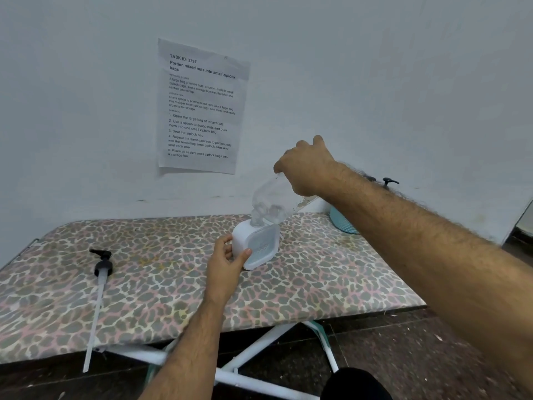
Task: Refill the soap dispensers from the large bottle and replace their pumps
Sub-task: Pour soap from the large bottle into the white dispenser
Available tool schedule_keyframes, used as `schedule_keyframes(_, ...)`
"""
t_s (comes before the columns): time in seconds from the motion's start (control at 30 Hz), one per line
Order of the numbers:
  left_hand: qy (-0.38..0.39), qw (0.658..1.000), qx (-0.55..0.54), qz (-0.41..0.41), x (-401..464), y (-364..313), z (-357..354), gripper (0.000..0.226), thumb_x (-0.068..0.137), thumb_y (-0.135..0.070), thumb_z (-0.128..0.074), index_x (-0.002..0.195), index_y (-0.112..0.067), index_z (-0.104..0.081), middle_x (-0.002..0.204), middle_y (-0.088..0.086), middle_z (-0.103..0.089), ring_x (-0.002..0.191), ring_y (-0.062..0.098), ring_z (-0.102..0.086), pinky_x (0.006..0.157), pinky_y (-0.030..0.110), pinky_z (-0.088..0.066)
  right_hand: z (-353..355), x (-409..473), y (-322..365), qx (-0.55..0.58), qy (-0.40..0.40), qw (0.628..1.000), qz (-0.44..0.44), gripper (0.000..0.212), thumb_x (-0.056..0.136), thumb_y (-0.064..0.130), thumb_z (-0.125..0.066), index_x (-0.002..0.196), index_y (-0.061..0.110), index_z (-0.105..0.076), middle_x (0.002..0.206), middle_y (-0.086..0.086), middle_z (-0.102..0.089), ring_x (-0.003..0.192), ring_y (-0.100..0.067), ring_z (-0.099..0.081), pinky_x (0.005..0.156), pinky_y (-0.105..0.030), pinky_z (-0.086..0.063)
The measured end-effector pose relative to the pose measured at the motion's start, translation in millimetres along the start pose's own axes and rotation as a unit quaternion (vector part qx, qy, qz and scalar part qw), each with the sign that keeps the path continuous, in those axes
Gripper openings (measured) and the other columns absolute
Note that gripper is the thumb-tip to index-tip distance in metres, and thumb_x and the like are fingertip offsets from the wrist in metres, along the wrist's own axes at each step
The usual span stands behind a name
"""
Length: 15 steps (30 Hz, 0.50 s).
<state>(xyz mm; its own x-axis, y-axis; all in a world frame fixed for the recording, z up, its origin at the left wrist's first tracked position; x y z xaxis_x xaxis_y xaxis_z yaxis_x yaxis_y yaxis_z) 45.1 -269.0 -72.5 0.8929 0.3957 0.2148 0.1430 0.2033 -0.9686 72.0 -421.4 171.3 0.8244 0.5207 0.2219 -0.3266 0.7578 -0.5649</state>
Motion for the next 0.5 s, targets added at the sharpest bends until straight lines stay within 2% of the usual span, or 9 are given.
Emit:
schedule_keyframes(0.07,0.002,1.0,-0.003,0.0,-0.6,-0.6,-0.1,0.055,0.086,-0.029,-0.074,0.133,-0.022,-0.048,0.112,-0.005,-0.057,0.101,0.014,-0.06,0.074,0.024,-0.052,0.5,0.2,1.3,-0.008,-0.001,1.0,0.004,0.05,0.091,0.01,-0.054,0.136,0.033,-0.051,0.126,0.002,-0.058,0.119,-0.024,-0.049,0.106,-0.054,-0.029)
schedule_keyframes(0.27,0.006,1.0,-0.017,0.001,-0.6,0.8,-0.1,0.056,0.086,-0.03,-0.074,0.134,-0.023,-0.047,0.116,-0.002,-0.059,0.103,0.013,-0.061,0.077,0.029,-0.056,2.1,2.7,4.9,-0.029,-0.006,1.0,0.01,0.045,0.09,0.008,-0.053,0.129,0.031,-0.057,0.121,0.003,-0.06,0.115,-0.024,-0.049,0.108,-0.058,-0.024)
schedule_keyframes(0.5,0.0,1.0,-0.014,-0.007,0.1,-0.8,0.7,0.055,0.085,-0.029,-0.075,0.133,-0.023,-0.049,0.114,-0.002,-0.06,0.102,0.014,-0.061,0.077,0.027,-0.054,6.7,3.2,7.5,-0.038,-0.017,0.999,0.005,0.045,0.091,0.008,-0.05,0.128,0.034,-0.058,0.118,0.003,-0.061,0.121,-0.027,-0.046,0.113,-0.066,-0.008)
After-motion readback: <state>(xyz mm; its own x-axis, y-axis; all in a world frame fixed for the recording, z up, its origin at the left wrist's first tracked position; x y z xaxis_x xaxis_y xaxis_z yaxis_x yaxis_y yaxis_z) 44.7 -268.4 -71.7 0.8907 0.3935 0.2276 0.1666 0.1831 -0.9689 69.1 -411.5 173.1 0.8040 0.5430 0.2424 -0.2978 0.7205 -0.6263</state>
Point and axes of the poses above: each hand's wrist, its own x-axis towards the middle knuckle, its own z-axis out of the back of the hand, y = z × x, the point moved 9 cm from there along x, towards the middle knuckle
